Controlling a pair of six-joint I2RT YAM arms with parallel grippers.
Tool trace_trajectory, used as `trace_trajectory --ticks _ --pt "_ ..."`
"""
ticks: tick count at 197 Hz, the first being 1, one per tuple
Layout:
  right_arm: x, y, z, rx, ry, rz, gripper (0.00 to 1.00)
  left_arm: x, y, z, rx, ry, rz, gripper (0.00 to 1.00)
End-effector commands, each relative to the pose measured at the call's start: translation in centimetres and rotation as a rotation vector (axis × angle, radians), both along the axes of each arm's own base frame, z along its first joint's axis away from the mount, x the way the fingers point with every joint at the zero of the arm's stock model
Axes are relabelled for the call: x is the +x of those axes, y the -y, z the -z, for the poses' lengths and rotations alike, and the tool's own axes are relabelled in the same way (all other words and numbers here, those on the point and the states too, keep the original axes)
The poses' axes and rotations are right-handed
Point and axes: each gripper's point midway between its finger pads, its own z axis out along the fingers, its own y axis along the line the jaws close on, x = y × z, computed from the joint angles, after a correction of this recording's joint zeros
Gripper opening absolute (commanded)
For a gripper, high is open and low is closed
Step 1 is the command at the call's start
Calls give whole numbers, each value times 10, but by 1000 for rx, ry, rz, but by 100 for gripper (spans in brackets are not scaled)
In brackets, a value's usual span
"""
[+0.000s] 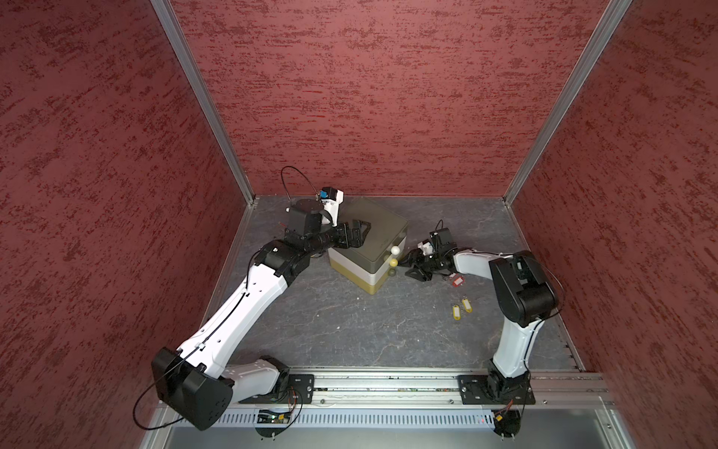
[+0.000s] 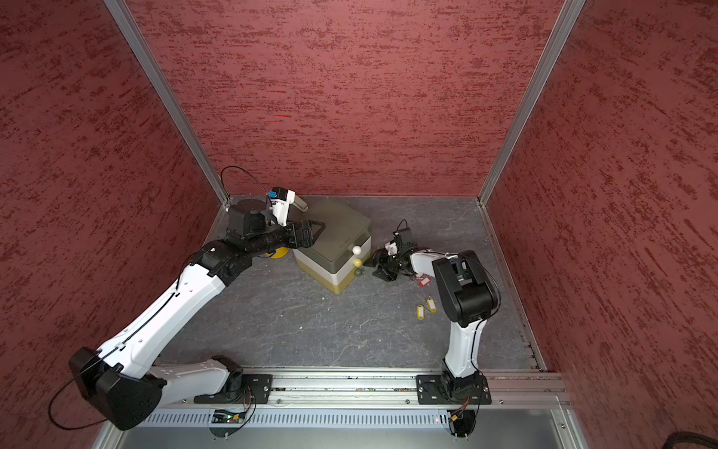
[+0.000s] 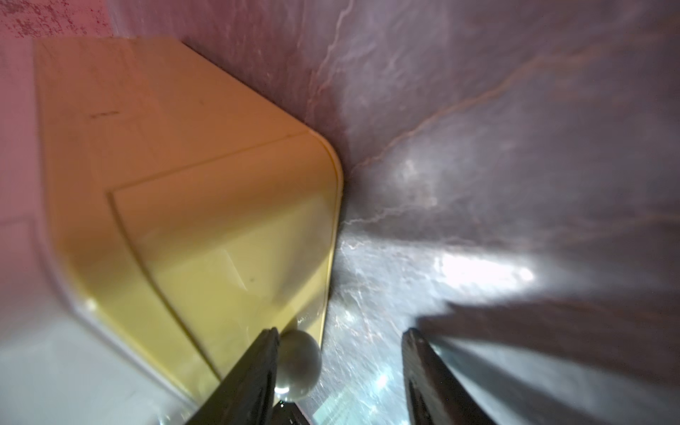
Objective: Take the keys out of the drawer
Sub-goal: Close the drawer in the storage box.
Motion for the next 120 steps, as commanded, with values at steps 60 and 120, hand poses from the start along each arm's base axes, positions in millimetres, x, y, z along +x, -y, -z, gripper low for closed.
trace_trajectory --ticks 60,120 --pt "-5 43 -35 -100 112 32 58 -8 -13 0 -12 29 -41 100" --pt "-3 75 -111 -252 288 -3 59 -21 -24 15 -13 -19 -79 100"
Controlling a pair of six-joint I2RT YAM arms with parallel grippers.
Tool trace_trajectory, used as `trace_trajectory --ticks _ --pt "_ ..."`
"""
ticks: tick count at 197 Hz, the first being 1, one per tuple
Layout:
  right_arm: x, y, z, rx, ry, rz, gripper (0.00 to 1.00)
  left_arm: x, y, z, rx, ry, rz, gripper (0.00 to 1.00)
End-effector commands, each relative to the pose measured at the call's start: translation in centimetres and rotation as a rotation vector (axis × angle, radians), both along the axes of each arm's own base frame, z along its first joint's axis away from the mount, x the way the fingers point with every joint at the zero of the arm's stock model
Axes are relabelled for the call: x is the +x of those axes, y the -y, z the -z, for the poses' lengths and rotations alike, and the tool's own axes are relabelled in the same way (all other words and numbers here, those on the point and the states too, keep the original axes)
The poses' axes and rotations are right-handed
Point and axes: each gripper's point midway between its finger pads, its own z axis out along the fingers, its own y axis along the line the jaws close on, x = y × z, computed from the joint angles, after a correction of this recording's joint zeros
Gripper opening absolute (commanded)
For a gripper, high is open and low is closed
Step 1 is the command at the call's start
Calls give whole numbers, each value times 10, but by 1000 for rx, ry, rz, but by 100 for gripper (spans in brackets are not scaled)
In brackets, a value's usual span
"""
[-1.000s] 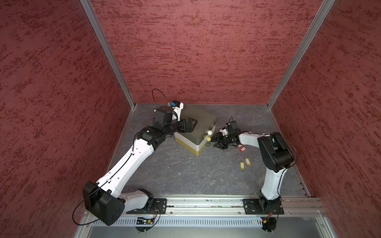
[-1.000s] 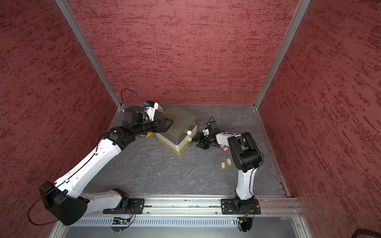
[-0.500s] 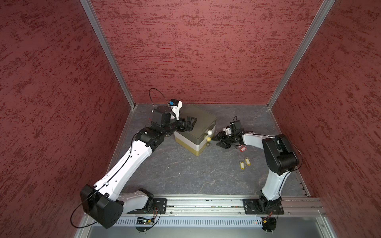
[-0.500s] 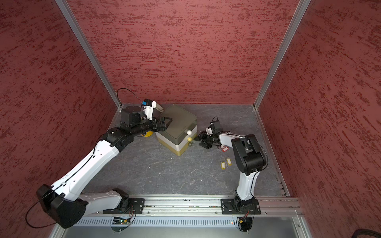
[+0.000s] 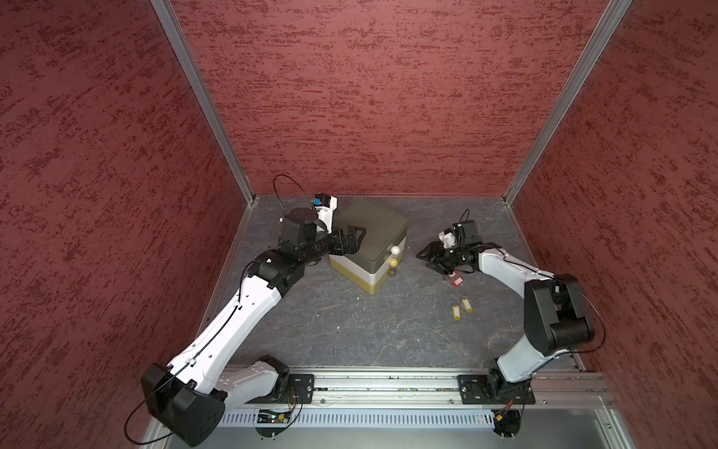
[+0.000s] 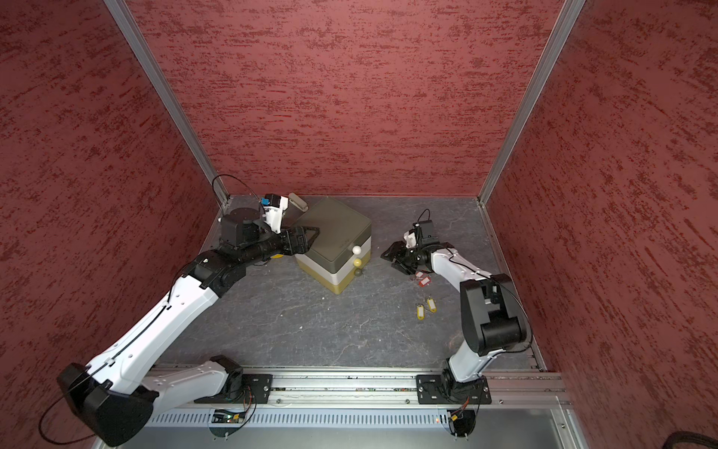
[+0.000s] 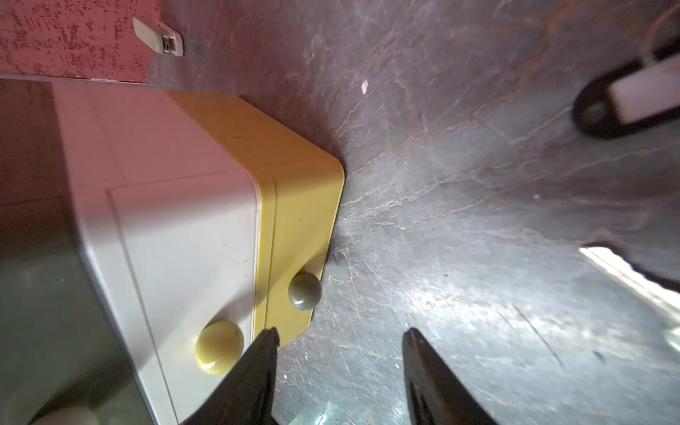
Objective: Take the keys out of the drawer
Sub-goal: Close the drawer in the storage box, then reset both arms
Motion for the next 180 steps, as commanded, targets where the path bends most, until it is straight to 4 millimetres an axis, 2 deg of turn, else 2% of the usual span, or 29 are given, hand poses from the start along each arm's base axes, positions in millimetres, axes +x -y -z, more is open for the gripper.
trace_trajectory --ticks 1,21,29,34,35,37,42,44,45,48,72,96,116,140,152,153,157,163,166,180 --pt "1 16 -41 -112 113 -33 59 -5 -9 9 -4 -26 -38 100" --pt "2 26 -73 -171 193 -46 60 -11 -13 20 -9 -56 -56 100" --pt "2 31 -86 -197 229 -44 64 -13 -16 28 -6 -82 -72 100" --pt "4 34 -89 -212 240 -41 64 -15 -18 33 -2 -99 -79 100" --pt "3 36 -98 -216 268 -36 64 -15 -18 34 0 -103 -79 100" --pt "3 37 -101 -219 275 -34 64 -15 -19 36 4 -110 -81 100" --pt "4 42 -110 -233 304 -21 76 -16 -20 41 10 -125 -85 100" --pt "4 45 -113 -239 313 -14 91 -17 -21 44 13 -132 -87 100" --pt "5 46 -114 -242 318 -10 94 -17 -21 45 15 -136 -89 100" --pt "5 49 -118 -249 332 0 98 -18 -22 47 18 -143 -92 100" --pt "10 75 -143 -324 432 66 98 -25 -28 61 28 -178 -113 100" --pt "13 99 -154 -416 515 130 99 -27 -37 70 44 -175 -146 100" --pt "17 101 -167 -437 672 114 98 -25 -49 80 76 -179 -210 100" --pt "14 103 -169 -502 905 107 98 -21 -61 87 128 -165 -256 100" --pt "12 113 -163 -556 1002 166 98 -18 -74 96 180 -161 -314 100" --pt "11 114 -158 -563 992 167 98 -18 -75 98 186 -162 -320 100" --pt "11 119 -163 -578 1041 203 99 -17 -80 102 209 -158 -338 100" --pt "10 125 -159 -606 1081 241 99 -16 -87 108 242 -157 -368 100" --pt "8 128 -150 -621 1079 247 99 -15 -91 111 255 -155 -383 100" --pt "8 135 -133 -681 1101 244 98 -14 -106 123 311 -150 -429 100"
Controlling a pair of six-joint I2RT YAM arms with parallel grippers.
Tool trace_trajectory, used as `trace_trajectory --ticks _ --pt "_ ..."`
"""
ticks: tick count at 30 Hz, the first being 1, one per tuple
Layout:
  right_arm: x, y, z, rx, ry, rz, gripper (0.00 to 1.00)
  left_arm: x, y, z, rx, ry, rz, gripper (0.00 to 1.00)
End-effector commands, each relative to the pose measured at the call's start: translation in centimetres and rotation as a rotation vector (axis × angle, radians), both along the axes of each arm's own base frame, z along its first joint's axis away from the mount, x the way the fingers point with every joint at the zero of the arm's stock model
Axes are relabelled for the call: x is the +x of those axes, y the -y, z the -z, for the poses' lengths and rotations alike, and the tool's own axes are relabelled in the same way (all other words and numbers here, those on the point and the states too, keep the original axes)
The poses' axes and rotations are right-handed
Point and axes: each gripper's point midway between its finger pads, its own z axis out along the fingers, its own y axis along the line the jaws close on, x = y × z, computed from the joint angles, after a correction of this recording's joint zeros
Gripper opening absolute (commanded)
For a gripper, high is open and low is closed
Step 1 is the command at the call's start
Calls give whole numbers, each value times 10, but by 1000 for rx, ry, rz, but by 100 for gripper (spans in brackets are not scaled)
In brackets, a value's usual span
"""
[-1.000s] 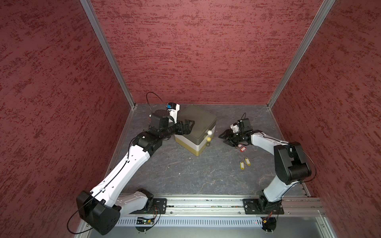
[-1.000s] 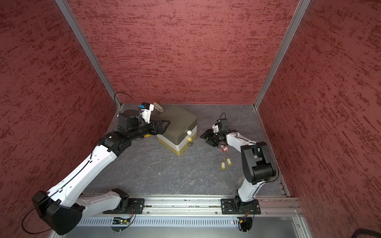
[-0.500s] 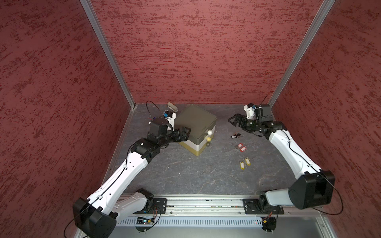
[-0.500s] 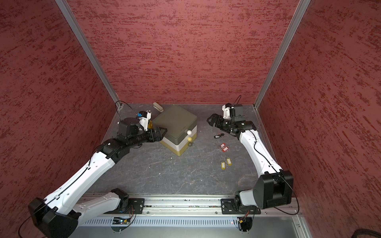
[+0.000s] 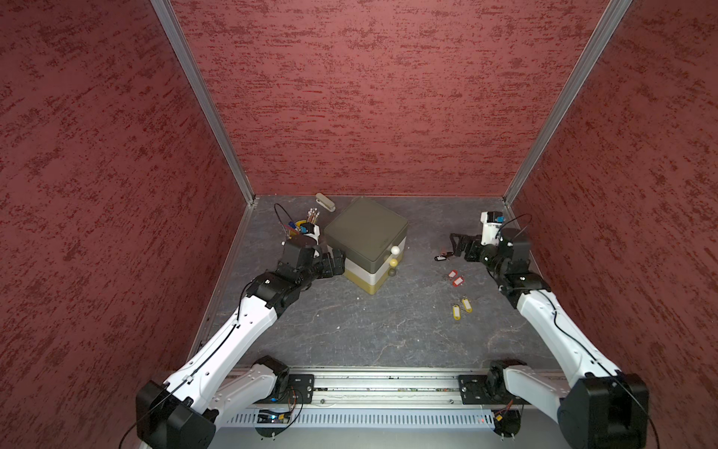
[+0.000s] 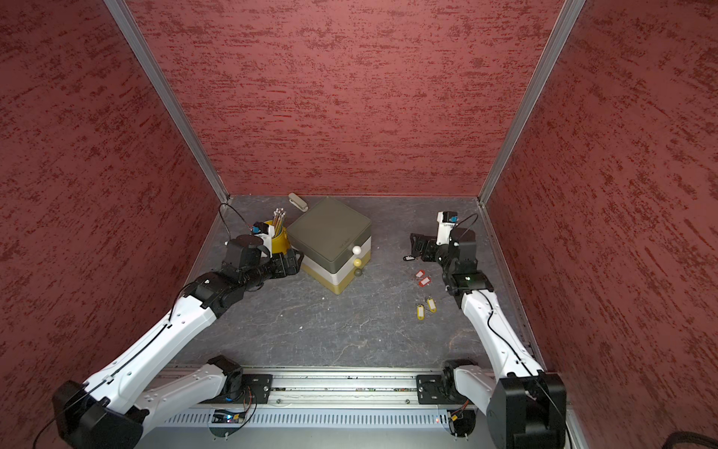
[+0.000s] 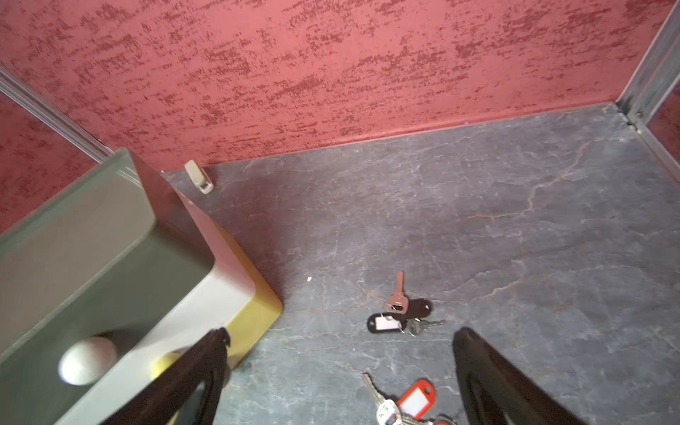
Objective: Take the keys out of the drawer
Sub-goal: Reset both arms
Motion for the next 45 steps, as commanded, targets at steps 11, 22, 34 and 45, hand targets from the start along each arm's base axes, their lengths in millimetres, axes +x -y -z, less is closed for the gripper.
trace_trajectory --ticks 11,22,34,45 --pt "27 40 38 -200 181 86 98 26 -86 35 204 95 -233 100" --pt "29 39 76 -167 208 70 99 52 -128 41 197 302 -330 100" --pt "34 36 97 -165 175 42 99 100 -147 68 236 313 -339 100" --pt "36 36 99 -166 160 38 98 93 -172 90 227 432 -417 100"
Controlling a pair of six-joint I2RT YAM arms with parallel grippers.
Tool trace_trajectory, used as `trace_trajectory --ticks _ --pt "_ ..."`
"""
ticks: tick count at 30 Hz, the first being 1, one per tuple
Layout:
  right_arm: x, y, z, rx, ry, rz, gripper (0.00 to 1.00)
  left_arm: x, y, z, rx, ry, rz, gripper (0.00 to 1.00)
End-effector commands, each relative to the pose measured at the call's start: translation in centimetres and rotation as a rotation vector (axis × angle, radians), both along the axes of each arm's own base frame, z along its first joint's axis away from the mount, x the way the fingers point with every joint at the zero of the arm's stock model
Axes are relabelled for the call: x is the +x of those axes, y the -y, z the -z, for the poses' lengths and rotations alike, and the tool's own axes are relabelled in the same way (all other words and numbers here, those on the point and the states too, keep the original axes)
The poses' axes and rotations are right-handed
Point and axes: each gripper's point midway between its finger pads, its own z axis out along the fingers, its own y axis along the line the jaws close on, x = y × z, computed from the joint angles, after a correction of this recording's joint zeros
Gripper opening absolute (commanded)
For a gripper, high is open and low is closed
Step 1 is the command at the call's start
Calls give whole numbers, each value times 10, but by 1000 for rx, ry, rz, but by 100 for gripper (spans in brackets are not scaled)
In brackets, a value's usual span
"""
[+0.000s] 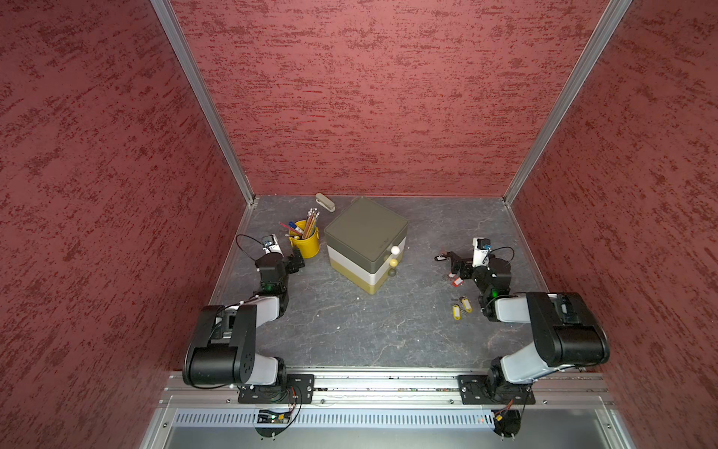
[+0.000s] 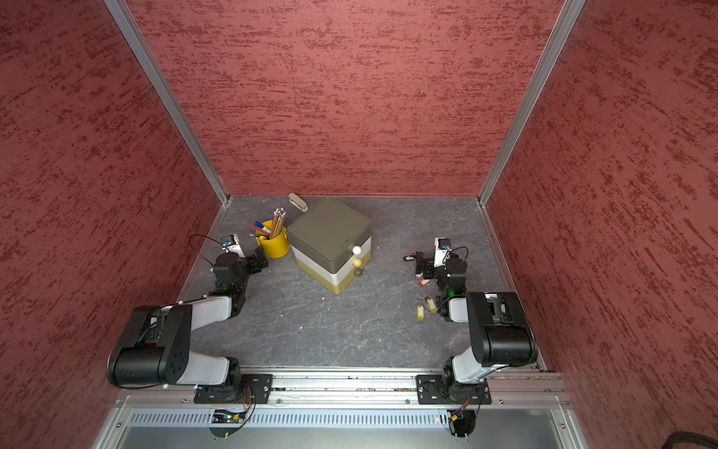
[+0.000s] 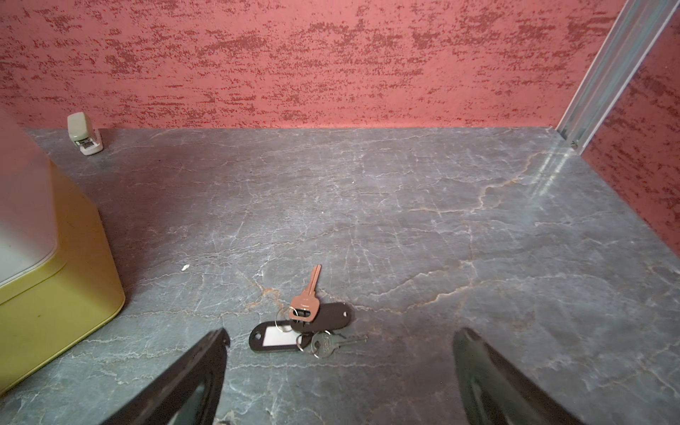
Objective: Take the keys out of the drawer
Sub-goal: Reset both arms
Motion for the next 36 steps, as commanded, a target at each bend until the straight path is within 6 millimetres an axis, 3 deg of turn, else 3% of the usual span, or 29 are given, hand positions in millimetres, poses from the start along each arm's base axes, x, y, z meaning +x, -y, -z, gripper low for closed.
trace_trajectory --ticks 1,16,36 --pt "5 1 -9 -6 28 -6 98 6 -1 -11 12 101 3 100" --pt "6 2 -9 -5 28 -4 99 7 -16 -8 13 86 -33 100" --pt "6 2 -9 -11 27 -3 98 9 -7 -9 12 87 -9 100"
